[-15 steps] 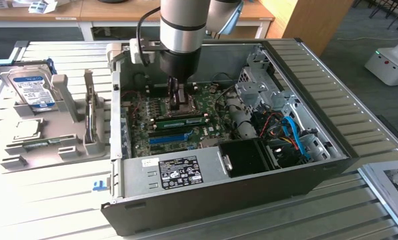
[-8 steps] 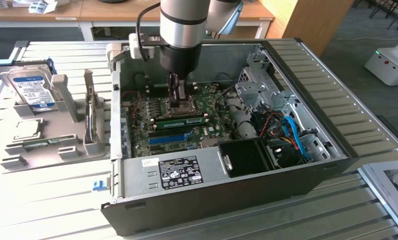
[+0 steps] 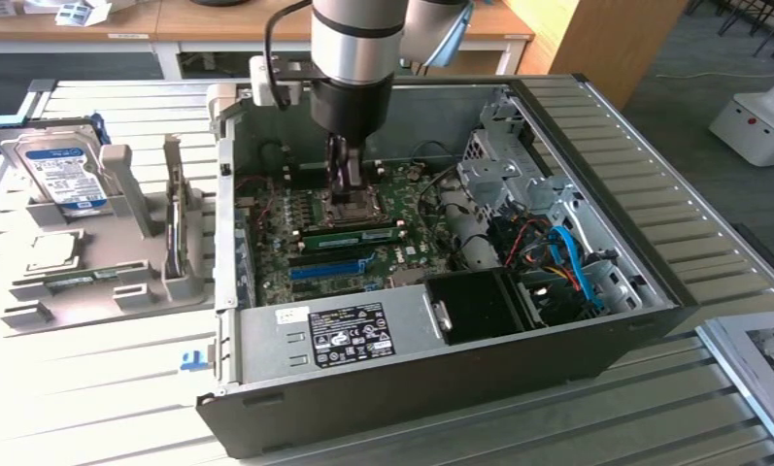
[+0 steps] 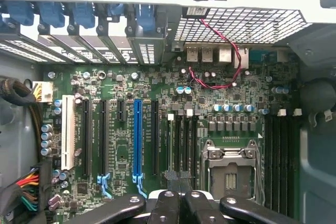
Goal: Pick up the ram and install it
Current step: 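Press down the ram until it locks into place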
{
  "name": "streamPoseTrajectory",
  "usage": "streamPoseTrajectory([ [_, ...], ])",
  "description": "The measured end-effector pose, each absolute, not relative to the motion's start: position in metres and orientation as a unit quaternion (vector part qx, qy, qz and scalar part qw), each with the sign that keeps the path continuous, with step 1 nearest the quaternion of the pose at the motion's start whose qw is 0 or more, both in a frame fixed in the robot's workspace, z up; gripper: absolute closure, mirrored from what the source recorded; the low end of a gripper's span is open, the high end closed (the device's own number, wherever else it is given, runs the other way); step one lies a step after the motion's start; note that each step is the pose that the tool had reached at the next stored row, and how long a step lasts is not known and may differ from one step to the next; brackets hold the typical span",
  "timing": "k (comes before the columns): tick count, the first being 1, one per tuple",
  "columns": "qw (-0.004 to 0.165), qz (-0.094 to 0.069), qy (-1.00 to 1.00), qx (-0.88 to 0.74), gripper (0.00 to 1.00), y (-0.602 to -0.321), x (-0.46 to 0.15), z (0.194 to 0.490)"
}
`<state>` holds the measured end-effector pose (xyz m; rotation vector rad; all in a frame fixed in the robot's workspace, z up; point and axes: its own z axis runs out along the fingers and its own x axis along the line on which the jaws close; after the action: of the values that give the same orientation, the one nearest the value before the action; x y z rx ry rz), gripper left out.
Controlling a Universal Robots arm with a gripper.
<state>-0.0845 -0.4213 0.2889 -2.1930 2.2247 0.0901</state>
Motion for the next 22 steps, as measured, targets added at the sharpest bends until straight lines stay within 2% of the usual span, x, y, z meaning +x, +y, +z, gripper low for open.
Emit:
streamPoseTrajectory([
  [22, 0.007, 0.030, 0.712, -0.702, 0.90, -0.421, -0.084, 0.317],
])
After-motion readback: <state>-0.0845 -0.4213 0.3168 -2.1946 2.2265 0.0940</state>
